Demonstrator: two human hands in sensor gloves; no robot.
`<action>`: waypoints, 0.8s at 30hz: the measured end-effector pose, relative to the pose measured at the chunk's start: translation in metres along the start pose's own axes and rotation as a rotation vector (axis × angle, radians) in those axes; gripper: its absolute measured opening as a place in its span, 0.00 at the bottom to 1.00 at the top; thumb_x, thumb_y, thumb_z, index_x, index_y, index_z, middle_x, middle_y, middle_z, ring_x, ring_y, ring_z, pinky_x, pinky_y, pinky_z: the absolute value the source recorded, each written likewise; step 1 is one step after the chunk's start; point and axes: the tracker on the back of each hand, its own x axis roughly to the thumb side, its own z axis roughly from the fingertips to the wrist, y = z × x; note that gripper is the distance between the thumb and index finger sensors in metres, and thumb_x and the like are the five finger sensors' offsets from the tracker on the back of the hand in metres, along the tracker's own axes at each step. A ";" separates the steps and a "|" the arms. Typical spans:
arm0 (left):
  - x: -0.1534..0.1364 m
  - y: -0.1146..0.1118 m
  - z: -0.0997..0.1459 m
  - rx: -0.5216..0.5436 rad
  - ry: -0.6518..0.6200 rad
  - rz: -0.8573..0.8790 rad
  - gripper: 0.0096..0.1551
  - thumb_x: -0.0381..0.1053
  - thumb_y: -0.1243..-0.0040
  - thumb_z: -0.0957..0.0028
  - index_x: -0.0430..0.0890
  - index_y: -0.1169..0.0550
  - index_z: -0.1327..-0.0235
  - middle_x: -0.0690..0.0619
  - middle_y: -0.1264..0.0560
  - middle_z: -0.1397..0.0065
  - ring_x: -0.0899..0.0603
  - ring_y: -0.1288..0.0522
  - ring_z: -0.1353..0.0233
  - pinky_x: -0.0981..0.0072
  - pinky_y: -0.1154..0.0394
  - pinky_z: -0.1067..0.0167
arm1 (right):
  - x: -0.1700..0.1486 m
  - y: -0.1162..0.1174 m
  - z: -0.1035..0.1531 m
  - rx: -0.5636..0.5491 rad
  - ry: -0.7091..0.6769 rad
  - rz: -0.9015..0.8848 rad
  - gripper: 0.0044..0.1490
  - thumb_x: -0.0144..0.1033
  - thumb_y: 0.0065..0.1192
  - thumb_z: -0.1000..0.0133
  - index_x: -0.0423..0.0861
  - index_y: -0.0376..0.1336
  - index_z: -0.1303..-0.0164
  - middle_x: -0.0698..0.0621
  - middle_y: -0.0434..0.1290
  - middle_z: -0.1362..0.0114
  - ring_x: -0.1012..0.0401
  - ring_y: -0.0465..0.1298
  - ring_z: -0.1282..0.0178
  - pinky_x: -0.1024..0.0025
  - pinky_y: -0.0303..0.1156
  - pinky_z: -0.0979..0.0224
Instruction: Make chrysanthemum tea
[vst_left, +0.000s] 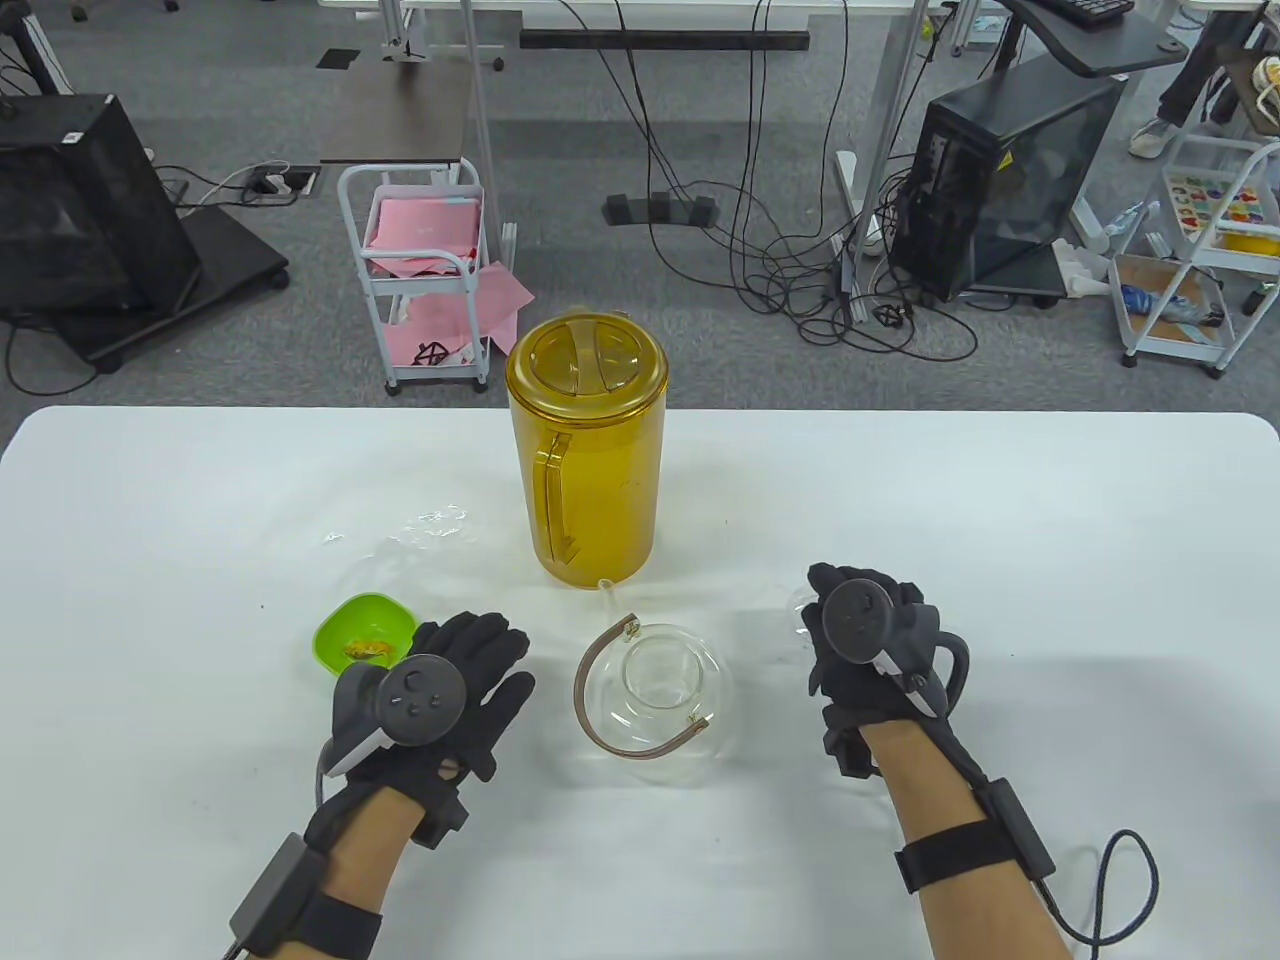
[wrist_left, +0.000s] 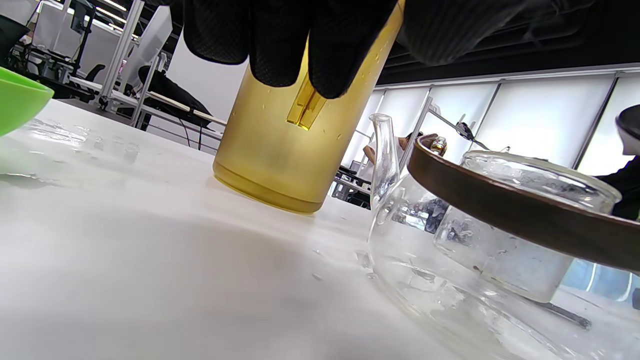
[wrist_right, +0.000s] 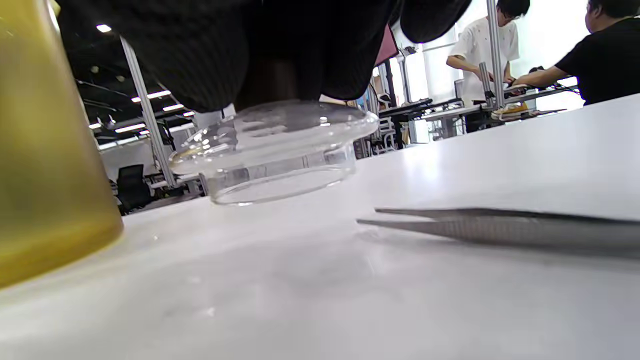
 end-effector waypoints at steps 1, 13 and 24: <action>0.000 0.000 0.000 0.000 0.000 0.000 0.35 0.66 0.46 0.38 0.49 0.27 0.23 0.42 0.33 0.14 0.29 0.39 0.17 0.30 0.50 0.24 | -0.001 0.004 -0.001 0.009 0.006 0.013 0.33 0.46 0.66 0.38 0.56 0.62 0.21 0.53 0.65 0.20 0.49 0.66 0.15 0.36 0.52 0.17; -0.005 0.010 0.004 0.042 0.017 0.012 0.35 0.66 0.46 0.39 0.50 0.27 0.23 0.42 0.33 0.14 0.29 0.40 0.17 0.30 0.50 0.24 | 0.009 -0.010 0.013 -0.063 -0.058 0.067 0.38 0.54 0.63 0.39 0.56 0.58 0.18 0.52 0.61 0.16 0.48 0.63 0.13 0.36 0.53 0.17; -0.040 0.030 0.013 0.164 0.183 0.049 0.35 0.65 0.45 0.39 0.50 0.27 0.22 0.41 0.36 0.13 0.28 0.43 0.16 0.28 0.54 0.24 | 0.020 -0.069 0.054 -0.292 -0.218 -0.106 0.39 0.58 0.58 0.39 0.55 0.59 0.18 0.52 0.63 0.17 0.47 0.64 0.14 0.36 0.54 0.18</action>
